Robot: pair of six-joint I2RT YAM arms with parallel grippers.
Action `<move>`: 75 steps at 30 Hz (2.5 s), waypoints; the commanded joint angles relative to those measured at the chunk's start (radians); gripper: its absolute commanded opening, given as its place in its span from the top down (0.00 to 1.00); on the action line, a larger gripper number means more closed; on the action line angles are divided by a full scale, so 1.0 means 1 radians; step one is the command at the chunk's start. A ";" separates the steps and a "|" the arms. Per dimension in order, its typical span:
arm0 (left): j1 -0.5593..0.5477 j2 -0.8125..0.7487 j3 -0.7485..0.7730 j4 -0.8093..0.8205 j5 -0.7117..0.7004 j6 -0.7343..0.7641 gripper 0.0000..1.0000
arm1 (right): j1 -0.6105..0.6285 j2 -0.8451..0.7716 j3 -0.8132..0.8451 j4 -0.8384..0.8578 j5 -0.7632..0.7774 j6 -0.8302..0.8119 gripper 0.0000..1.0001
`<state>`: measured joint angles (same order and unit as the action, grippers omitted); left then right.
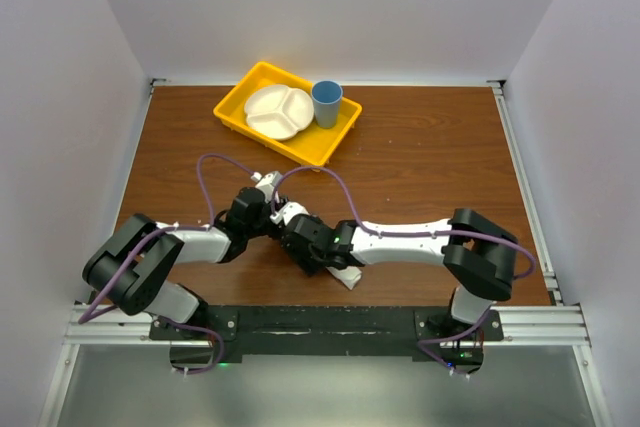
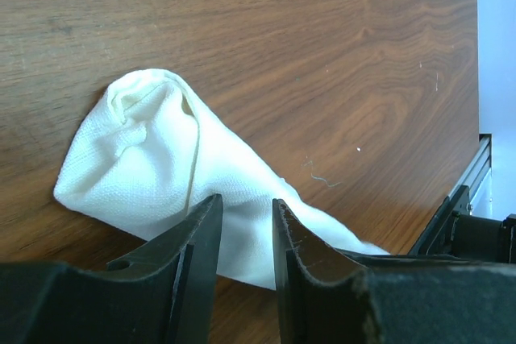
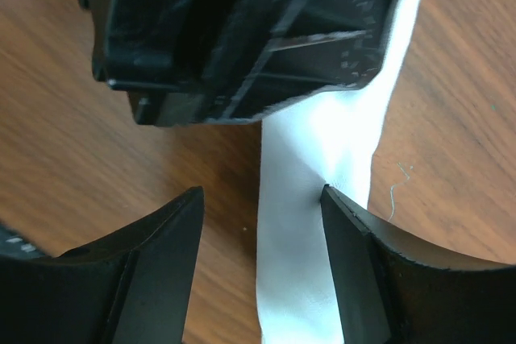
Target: Fold the napkin, place the utensils inside, and roll it up
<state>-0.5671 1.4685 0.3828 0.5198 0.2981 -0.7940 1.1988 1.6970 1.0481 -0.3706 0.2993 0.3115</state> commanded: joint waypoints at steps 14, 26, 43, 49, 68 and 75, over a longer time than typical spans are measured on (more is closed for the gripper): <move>0.042 0.004 -0.009 -0.052 0.015 0.024 0.63 | 0.047 0.211 0.075 -0.119 0.336 0.078 0.44; 0.079 -0.109 0.001 -0.128 0.022 0.052 0.63 | 0.047 0.222 0.081 -0.090 0.337 0.074 0.93; 0.116 -0.425 0.099 -0.428 -0.045 0.104 0.61 | -0.129 0.009 0.035 0.080 -0.319 0.199 1.00; 0.108 -0.387 0.022 -0.275 0.094 0.015 0.61 | -0.264 0.000 -0.066 0.217 -0.538 0.284 1.00; 0.009 -0.179 -0.116 -0.064 -0.096 0.025 0.62 | -0.328 0.041 -0.051 0.151 -0.594 0.166 0.92; 0.033 -0.109 -0.139 -0.017 -0.091 0.036 0.63 | -0.262 -0.002 0.015 -0.022 -0.409 0.058 0.70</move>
<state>-0.5533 1.3281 0.2764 0.5167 0.2768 -0.8040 0.8974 1.7294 1.0222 -0.2287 -0.2508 0.4671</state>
